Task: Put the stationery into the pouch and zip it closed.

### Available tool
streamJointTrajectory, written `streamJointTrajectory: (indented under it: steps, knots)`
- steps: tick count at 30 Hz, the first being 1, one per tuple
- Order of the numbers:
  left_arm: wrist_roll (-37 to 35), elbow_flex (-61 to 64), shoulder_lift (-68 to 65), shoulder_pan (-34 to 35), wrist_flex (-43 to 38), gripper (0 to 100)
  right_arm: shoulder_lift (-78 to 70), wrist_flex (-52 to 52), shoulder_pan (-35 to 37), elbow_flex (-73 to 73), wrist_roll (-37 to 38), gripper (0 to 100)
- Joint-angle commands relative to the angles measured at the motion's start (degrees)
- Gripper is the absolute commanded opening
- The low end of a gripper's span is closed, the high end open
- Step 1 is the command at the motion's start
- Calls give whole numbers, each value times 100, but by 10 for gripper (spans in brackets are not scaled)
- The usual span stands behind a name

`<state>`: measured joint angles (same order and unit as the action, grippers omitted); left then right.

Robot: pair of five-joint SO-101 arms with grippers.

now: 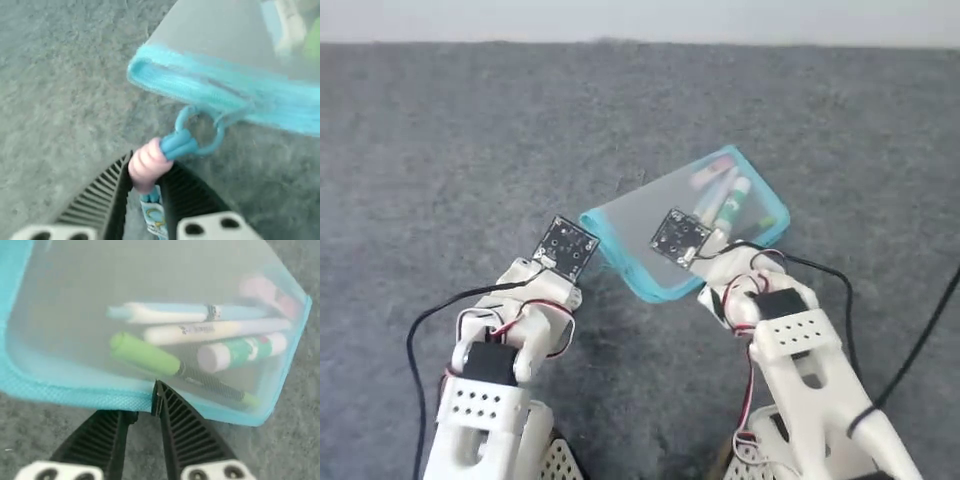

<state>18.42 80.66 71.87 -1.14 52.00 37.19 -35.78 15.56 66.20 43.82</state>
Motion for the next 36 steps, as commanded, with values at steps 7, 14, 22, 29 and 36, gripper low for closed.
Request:
streamJointTrajectory:
  steps: [7,14,22,29,36]
  knots:
    - [26,541,237,-677,-993,12,4,-163,-549,-88,-905,53]
    - [-369,523,237,-712,-1389,12,1015,-1077,708,-53,-941,276]
    - [-413,-330,237,-747,-360,12,3969,-884,1877,1565,-914,292]
    - [-422,-1596,237,-1002,1099,11,5077,-180,1912,2576,-923,292]
    - [-422,-2290,220,-1697,1943,11,5051,391,1938,2629,-897,292]
